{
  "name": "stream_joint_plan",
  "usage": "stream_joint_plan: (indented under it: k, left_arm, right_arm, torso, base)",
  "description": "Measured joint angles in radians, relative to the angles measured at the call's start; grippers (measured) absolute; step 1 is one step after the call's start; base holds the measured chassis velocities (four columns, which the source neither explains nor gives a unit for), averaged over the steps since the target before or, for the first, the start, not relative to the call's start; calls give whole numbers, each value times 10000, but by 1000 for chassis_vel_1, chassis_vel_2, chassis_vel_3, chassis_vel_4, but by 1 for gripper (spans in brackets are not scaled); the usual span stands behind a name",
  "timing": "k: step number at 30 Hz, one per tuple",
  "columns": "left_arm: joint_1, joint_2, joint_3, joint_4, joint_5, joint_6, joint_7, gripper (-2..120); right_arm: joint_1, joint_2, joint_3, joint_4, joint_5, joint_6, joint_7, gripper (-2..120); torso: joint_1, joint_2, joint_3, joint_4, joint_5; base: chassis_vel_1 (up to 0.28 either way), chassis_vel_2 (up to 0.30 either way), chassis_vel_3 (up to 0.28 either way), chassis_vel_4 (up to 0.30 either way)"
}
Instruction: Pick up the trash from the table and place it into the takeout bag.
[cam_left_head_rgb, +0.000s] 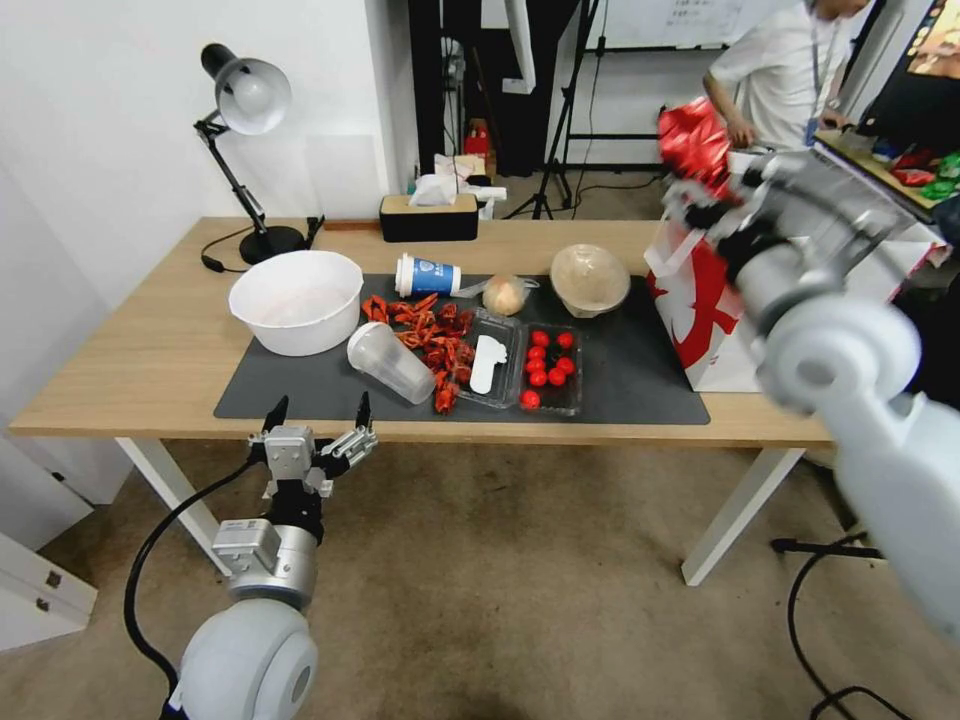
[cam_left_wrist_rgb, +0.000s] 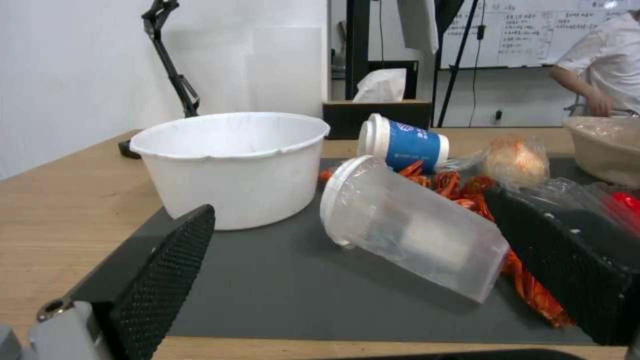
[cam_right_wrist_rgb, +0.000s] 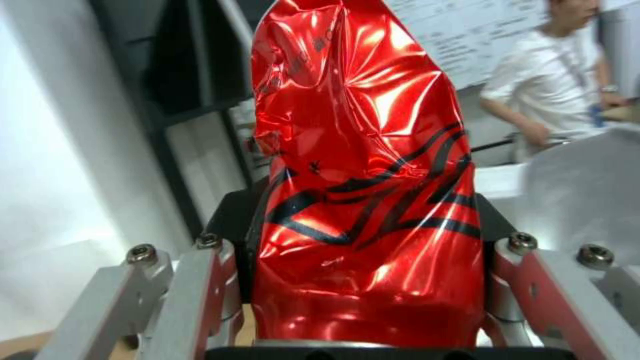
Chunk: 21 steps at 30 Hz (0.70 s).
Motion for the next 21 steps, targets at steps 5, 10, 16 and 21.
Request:
stream_joint_plan:
  k: [5, 10, 16, 21]
  left_arm:
    - [-38, 0, -20, 75, -50, -34, -58, 100]
    - [-71, 6, -22, 155, -87, -39, -62, 100]
    - [-93, 72, -25, 317, -169, -60, -62, 100]
    - [-195, 127, -29, 335, -218, -43, -68, 100]
  right_arm:
    - [327, -261, 10, -610, 14, -300, 492, 48]
    - [434, -314, 3, -980, -12, -434, 601, 48]
    - [502, -290, 4, -1270, -185, -472, 616, 48]
    - [444, -314, 21, -1382, -482, -521, 661, 61]
  torso:
    - [0, 0, -1, 0, -1]
    - [0, 0, 0, -2, 0]
    - [-1, 0, -1, 0, -1]
    - [0, -1, 0, -1, -1]
  base:
    - [0, 0, 0, 0]
    - [0, 0, 0, 0]
    - [0, 0, 0, 0]
    - [0, 0, 0, 0]
